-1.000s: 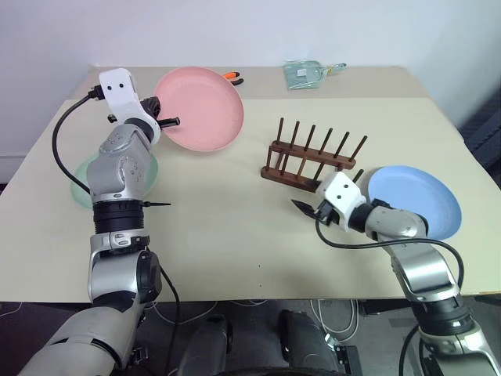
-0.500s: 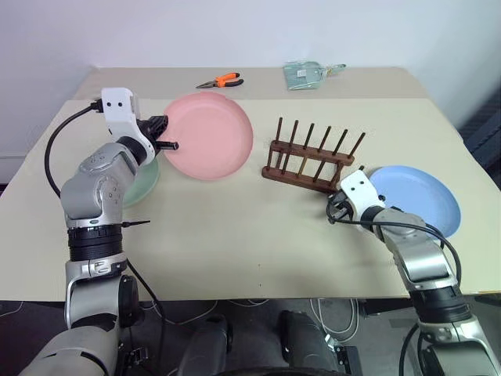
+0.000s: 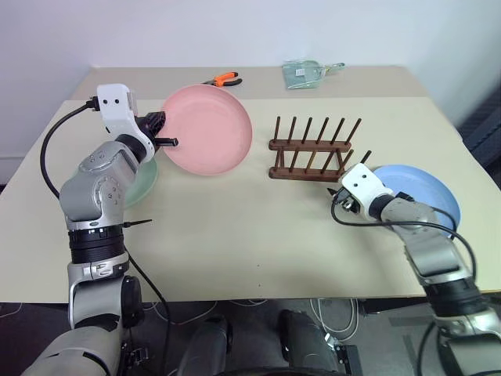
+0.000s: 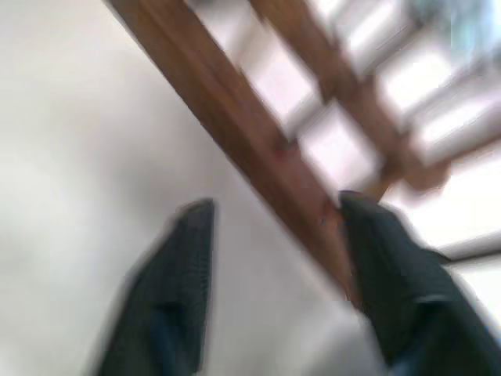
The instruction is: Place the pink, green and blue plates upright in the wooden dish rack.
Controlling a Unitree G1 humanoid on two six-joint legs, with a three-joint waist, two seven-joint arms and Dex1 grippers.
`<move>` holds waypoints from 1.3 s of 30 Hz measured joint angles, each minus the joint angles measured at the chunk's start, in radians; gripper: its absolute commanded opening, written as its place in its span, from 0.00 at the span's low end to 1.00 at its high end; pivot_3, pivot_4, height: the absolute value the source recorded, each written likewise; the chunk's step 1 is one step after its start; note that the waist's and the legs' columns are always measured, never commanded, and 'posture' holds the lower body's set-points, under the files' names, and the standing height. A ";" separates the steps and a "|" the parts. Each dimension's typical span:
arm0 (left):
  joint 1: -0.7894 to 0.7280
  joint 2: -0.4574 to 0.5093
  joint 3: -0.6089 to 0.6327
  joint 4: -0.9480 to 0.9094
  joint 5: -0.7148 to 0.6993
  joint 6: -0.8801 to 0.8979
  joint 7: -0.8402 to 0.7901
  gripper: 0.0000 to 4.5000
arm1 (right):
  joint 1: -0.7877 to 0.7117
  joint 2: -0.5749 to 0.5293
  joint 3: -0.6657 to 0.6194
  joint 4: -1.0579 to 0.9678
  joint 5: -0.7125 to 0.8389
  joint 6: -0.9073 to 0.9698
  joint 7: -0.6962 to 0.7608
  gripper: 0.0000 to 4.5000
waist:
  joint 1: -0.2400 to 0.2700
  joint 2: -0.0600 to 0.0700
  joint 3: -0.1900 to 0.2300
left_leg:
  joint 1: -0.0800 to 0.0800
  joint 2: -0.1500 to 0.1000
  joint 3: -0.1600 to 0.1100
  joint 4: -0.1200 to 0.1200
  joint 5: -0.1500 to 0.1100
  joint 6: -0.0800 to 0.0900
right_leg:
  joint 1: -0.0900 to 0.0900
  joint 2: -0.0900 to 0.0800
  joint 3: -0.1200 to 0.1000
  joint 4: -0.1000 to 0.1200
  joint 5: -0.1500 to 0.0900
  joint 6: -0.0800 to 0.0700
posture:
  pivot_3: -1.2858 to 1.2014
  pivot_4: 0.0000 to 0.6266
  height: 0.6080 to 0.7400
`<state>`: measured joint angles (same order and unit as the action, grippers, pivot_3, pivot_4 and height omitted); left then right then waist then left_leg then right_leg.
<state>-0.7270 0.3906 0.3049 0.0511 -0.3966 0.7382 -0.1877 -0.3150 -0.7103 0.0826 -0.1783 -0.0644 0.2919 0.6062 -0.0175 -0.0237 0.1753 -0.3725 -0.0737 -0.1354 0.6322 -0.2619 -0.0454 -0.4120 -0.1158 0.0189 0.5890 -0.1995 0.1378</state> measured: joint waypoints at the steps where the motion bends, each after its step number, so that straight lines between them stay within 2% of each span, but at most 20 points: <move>1: -0.012 -0.001 0.000 0.010 0.000 0.000 0.002 0.02 | -0.009 -0.008 0.007 -0.047 -0.002 -0.036 0.017 0.97 | -0.001 0.000 0.000 | 0.000 0.000 0.000 0.000 0.000 0.000 | 0.000 0.000 0.000 0.000 -0.002 0.003 | 0.52 0.24 1.00; 5: -0.071 -0.022 -0.007 0.024 -0.005 -0.006 0.008 0.02 | -0.135 0.030 0.080 -0.129 -0.044 -0.125 0.034 0.99 | 0.002 -0.001 0.000 | 0.000 0.000 0.000 0.001 0.000 -0.001 | 0.000 0.000 0.000 0.000 -0.001 0.002 | 0.52 0.24 1.00; 8: -0.131 -0.078 -0.016 0.022 -0.009 0.001 0.043 0.02 | -0.272 0.099 0.208 -0.135 -0.181 -0.184 0.018 0.99 | 0.005 -0.001 0.000 | -0.001 0.000 -0.001 0.000 0.001 -0.001 | -0.001 0.000 0.000 0.000 0.000 0.000 | 0.52 0.24 1.00; 13: -0.154 -0.152 -0.027 -0.038 -0.030 0.057 0.104 0.02 | -0.327 0.144 0.317 -0.061 -0.360 -0.270 -0.038 0.99 | 0.008 -0.002 0.001 | -0.001 -0.001 -0.001 0.001 0.003 -0.004 | 0.000 -0.001 0.000 -0.001 0.000 0.000 | 0.52 0.24 1.00; 16: -0.154 -0.196 -0.050 -0.088 -0.041 0.102 0.130 0.02 | -0.360 0.159 0.339 0.019 -0.431 -0.298 -0.068 0.80 | 0.006 -0.003 0.001 | -0.001 -0.001 -0.001 0.000 0.002 -0.004 | -0.001 -0.001 0.000 -0.001 0.000 -0.001 | 0.52 0.24 1.00; 17: -0.154 -0.208 -0.059 -0.103 -0.048 0.113 0.133 0.02 | -0.369 0.163 0.340 0.038 -0.447 -0.309 -0.075 0.70 | 0.005 -0.003 0.001 | -0.001 -0.001 -0.001 0.000 0.002 -0.004 | -0.001 -0.001 0.000 -0.001 0.000 -0.001 | 0.52 0.24 1.00; 23: -0.151 -0.230 -0.083 -0.154 -0.056 0.154 0.153 0.02 | -0.380 0.169 0.338 0.115 -0.511 -0.340 -0.096 0.02 | 0.000 -0.003 0.001 | 0.000 -0.001 0.000 -0.001 0.002 -0.004 | -0.001 0.000 0.000 0.000 0.000 -0.001 | 0.52 0.24 1.00; 27: -0.143 -0.233 -0.073 -0.156 -0.053 0.164 0.163 0.02 | -0.377 0.173 0.335 0.115 -0.522 -0.354 -0.101 0.01 | 0.003 -0.003 0.001 | -0.001 -0.001 0.000 0.000 0.002 -0.004 | -0.001 0.000 0.000 0.000 0.000 -0.001 | 0.52 0.24 1.00; 28: -0.143 -0.236 -0.069 -0.156 -0.054 0.164 0.163 0.16 | -0.377 0.173 0.335 0.115 -0.523 -0.357 -0.102 0.00 | 0.005 -0.003 0.001 | -0.001 -0.001 0.000 0.000 0.002 -0.004 | -0.001 0.000 0.000 0.000 0.000 -0.001 | 0.52 0.24 1.00; 30: -0.143 -0.260 -0.051 -0.156 -0.072 0.154 0.161 0.31 | -0.377 0.174 0.334 0.115 -0.531 -0.364 -0.109 0.00 | 0.007 -0.003 0.001 | -0.001 -0.001 0.000 0.000 0.002 -0.004 | 0.000 0.000 0.000 -0.001 0.000 -0.001 | 0.52 0.24 1.00; 31: -0.144 -0.278 -0.042 -0.156 -0.083 0.143 0.161 0.46 | -0.377 0.174 0.333 0.115 -0.537 -0.365 -0.112 0.00 | 0.008 -0.003 0.001 | -0.001 -0.001 -0.001 0.000 0.002 -0.004 | 0.000 0.000 0.000 -0.001 0.000 -0.001 | 0.52 0.24 1.00; 35: -0.195 -0.325 0.013 -0.129 -0.113 0.065 0.203 0.89 | -0.358 0.171 0.315 0.110 -0.546 -0.365 -0.118 0.00 | 0.007 -0.003 0.001 | -0.001 -0.001 -0.001 0.000 0.002 -0.004 | -0.001 0.000 0.000 -0.001 0.000 -0.001 | 0.52 0.24 1.00; 37: -0.260 -0.321 0.084 -0.088 -0.116 -0.020 0.252 0.89 | -0.323 0.166 0.268 0.091 -0.518 -0.359 -0.120 0.00 | 0.005 -0.003 0.001 | -0.001 -0.001 0.000 -0.001 0.002 -0.004 | -0.001 0.000 0.000 -0.001 0.000 -0.001 | 0.52 0.24 1.00; 39: -0.278 -0.253 0.106 -0.061 -0.084 -0.111 0.260 0.89 | -0.274 0.164 0.166 0.053 -0.430 -0.326 -0.117 0.00 | 0.002 -0.003 0.001 | 0.000 0.000 0.001 -0.002 0.002 -0.004 | -0.001 0.000 0.001 -0.001 0.000 -0.001 | 0.52 0.24 1.00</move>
<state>-1.0053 0.1375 0.4107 -0.0100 -0.4809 0.6273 0.0725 -0.5889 -0.5460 0.2491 -0.1256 -0.4941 -0.0346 0.4896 -0.0159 -0.0265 0.1765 -0.3720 -0.0741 -0.1344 0.6304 -0.2595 -0.0495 -0.4126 -0.1158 0.0203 0.5875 -0.1990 0.1371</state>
